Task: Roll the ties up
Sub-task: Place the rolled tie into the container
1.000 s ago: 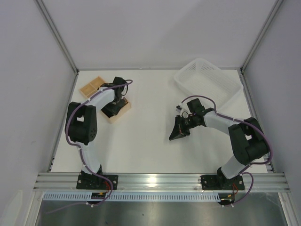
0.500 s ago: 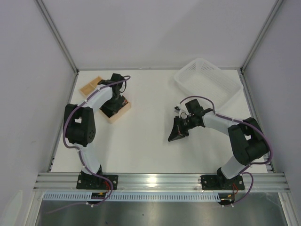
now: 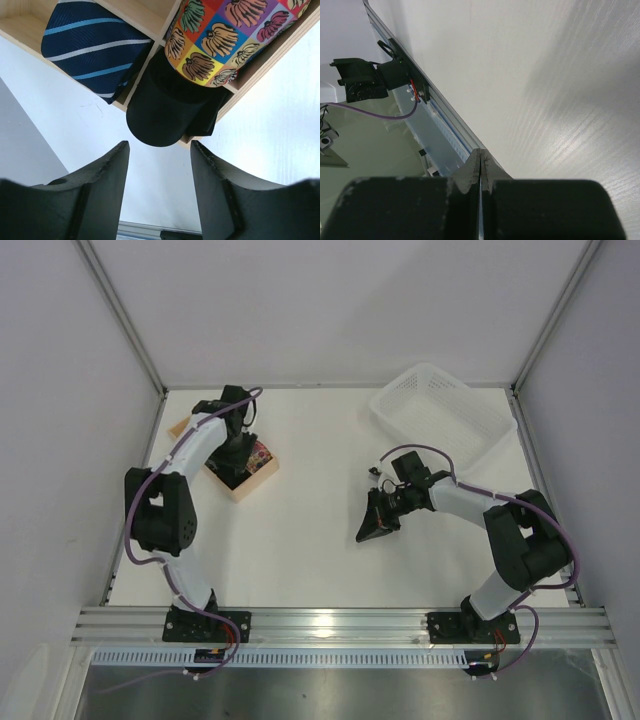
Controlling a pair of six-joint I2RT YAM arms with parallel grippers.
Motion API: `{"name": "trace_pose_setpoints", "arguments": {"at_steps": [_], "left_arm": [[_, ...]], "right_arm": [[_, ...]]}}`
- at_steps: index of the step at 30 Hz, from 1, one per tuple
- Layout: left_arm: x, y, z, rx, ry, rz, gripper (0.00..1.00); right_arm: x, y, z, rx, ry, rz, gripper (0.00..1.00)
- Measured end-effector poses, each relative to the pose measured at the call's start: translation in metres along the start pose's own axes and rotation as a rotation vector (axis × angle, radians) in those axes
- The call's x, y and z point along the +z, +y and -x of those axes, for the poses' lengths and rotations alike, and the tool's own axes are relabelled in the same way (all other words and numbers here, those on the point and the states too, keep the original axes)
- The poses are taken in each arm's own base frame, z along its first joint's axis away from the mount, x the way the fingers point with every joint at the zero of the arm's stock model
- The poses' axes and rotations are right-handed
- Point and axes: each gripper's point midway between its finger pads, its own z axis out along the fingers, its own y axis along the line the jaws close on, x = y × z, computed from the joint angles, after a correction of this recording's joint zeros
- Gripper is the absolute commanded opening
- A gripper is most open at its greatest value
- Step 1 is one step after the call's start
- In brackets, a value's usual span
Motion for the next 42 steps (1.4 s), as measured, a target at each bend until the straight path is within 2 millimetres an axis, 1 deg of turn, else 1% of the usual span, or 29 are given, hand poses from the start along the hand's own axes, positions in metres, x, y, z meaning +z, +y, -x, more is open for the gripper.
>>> {"name": "trace_pose_setpoints", "arguments": {"at_steps": [2, 3, 5, 6, 7, 9, 11, 14, 17, 20, 22, 23, 24, 27, 29, 35, 39, 42], "left_arm": [[0.0, 0.0, 0.0, -0.022, -0.003, -0.027, 0.54], [0.0, 0.0, 0.0, -0.031, -0.006, -0.034, 0.49], [-0.001, 0.004, -0.001, -0.065, -0.008, -0.04, 0.43], [-0.001, 0.007, -0.002, -0.081, -0.009, -0.039, 0.35], [-0.001, 0.01, -0.002, -0.093, -0.01, -0.037, 0.32], [0.0, 0.017, -0.003, -0.13, -0.01, -0.03, 0.3], [0.002, 0.023, -0.003, -0.157, -0.013, -0.023, 0.3], [0.003, 0.026, -0.002, -0.181, -0.02, -0.019, 0.26], [0.003, 0.022, 0.002, -0.187, -0.032, -0.043, 0.24], [0.007, 0.014, 0.004, -0.194, -0.045, -0.083, 0.24], [0.012, 0.008, 0.0, -0.192, -0.037, -0.104, 0.22], [0.016, 0.005, -0.004, -0.189, -0.029, -0.113, 0.19], [0.019, 0.002, -0.007, -0.188, -0.021, -0.12, 0.18], [0.024, -0.005, -0.015, -0.184, 0.0, -0.145, 0.18], [0.026, -0.008, -0.015, -0.183, -0.002, -0.162, 0.18], [0.03, -0.014, -0.013, -0.183, -0.017, -0.183, 0.18], [0.033, -0.016, -0.013, -0.182, -0.021, -0.188, 0.16], [0.036, -0.017, -0.012, -0.181, -0.018, -0.189, 0.16]], "right_arm": [[0.0, 0.0, 0.0, 0.0, 0.0, 0.0, 0.0], [0.0, 0.0, 0.0, 0.0, 0.0, 0.0, 0.0], [0.0, 0.0, 0.0, 0.0, -0.001, 0.0, 0.0], [0.0, 0.0, 0.0, -0.001, -0.002, 0.0, 0.0], [0.0, 0.0, 0.001, -0.001, -0.002, 0.0, 0.0], [0.0, 0.0, 0.0, 0.0, -0.002, -0.001, 0.0], [0.0, 0.0, 0.0, 0.0, -0.003, -0.004, 0.0], [0.001, 0.0, 0.0, -0.002, -0.001, -0.005, 0.0], [0.002, 0.001, -0.001, -0.004, 0.001, -0.005, 0.0], [0.002, 0.002, -0.002, -0.007, 0.002, -0.005, 0.0], [0.003, 0.002, -0.002, -0.004, 0.002, -0.008, 0.0], [0.003, 0.002, -0.002, -0.003, 0.001, -0.009, 0.0], [0.004, 0.003, -0.002, -0.002, 0.001, -0.009, 0.0], [0.005, 0.003, -0.003, -0.001, 0.002, -0.014, 0.0], [0.006, 0.004, -0.004, -0.001, 0.006, -0.015, 0.0], [0.01, 0.005, -0.006, -0.003, 0.01, -0.016, 0.0], [0.013, 0.008, -0.007, -0.006, 0.012, -0.015, 0.0], [0.014, 0.009, -0.008, -0.01, 0.012, -0.017, 0.0]]}}
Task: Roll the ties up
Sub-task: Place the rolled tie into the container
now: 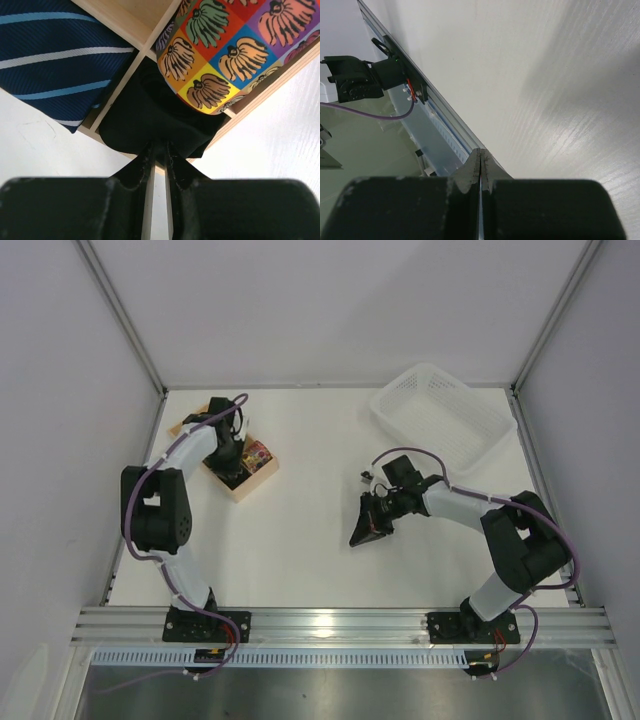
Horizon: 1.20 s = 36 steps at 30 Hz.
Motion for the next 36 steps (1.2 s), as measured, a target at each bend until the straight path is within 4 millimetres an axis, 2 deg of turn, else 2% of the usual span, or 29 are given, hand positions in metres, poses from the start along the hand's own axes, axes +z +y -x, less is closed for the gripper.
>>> {"name": "trace_pose_setpoints", "arguments": {"at_steps": [4, 9, 15, 19, 26, 33, 36], "left_arm": [[0.002, -0.001, 0.0, 0.002, 0.004, 0.002, 0.17], [-0.001, -0.001, 0.001, 0.0, -0.003, 0.018, 0.24], [-0.027, -0.013, 0.012, -0.006, -0.084, 0.011, 0.29], [-0.039, -0.025, 0.017, 0.0, -0.123, -0.01, 0.2], [-0.03, -0.035, 0.01, 0.007, -0.091, -0.035, 0.09], [-0.001, -0.039, -0.003, 0.025, 0.005, -0.029, 0.06], [-0.001, -0.038, -0.003, 0.035, 0.012, -0.015, 0.04]], "right_arm": [[0.002, 0.0, 0.0, -0.005, -0.003, -0.006, 0.0], [0.005, 0.0, -0.003, 0.001, -0.002, -0.009, 0.0], [0.009, 0.002, -0.005, 0.005, 0.004, -0.008, 0.0], [0.011, 0.004, -0.007, 0.003, 0.008, -0.01, 0.0], [0.014, 0.005, -0.008, 0.004, 0.005, -0.014, 0.0], [0.016, 0.006, -0.007, 0.005, -0.001, -0.02, 0.0], [0.017, 0.006, -0.006, 0.004, -0.006, -0.026, 0.0]]}}
